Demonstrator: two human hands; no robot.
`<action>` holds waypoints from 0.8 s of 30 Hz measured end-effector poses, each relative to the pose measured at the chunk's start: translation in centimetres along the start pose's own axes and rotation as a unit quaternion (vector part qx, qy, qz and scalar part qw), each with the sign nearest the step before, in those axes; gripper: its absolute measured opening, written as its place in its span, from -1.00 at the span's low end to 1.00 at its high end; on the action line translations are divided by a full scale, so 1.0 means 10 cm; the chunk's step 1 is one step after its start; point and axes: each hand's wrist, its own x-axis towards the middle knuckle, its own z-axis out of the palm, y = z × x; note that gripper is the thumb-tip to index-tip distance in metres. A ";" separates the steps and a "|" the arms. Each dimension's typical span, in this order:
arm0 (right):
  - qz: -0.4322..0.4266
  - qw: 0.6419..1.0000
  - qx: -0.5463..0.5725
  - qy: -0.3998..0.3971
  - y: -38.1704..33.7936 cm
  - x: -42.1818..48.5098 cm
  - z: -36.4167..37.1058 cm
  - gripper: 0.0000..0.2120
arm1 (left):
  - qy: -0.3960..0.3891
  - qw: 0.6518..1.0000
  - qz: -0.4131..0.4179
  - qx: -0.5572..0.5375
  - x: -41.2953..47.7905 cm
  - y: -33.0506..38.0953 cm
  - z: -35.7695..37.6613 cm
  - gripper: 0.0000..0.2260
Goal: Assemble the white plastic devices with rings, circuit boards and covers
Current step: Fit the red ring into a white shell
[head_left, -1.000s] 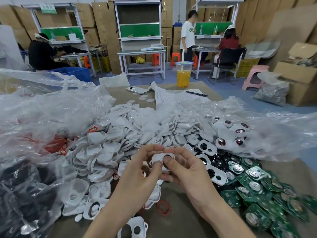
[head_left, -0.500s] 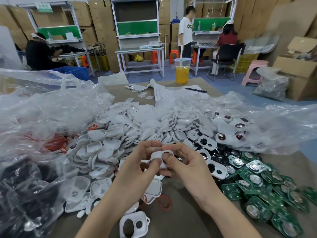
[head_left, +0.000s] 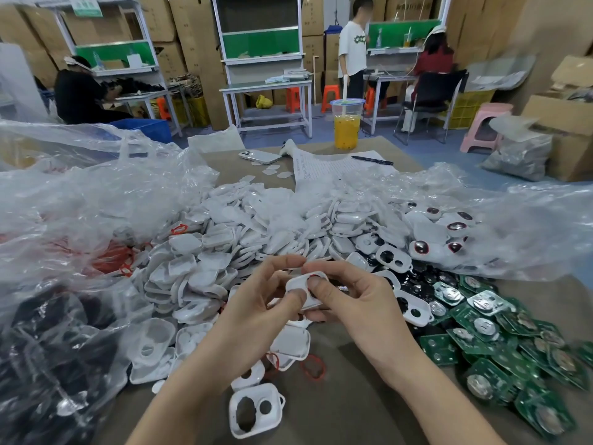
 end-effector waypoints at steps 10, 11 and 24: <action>-0.001 0.996 0.083 0.016 0.04 0.05 -0.01 -0.76 | 0.099 0.989 0.019 -0.109 0.01 -0.02 0.24 -0.81; -0.003 0.996 0.082 0.015 0.03 0.05 0.00 -0.75 | 0.100 0.991 0.025 -0.088 0.00 -0.02 0.23 -0.82; 0.006 0.999 0.034 0.019 0.04 0.06 -0.02 -0.79 | 0.106 0.993 0.039 0.014 0.00 -0.03 0.14 -0.85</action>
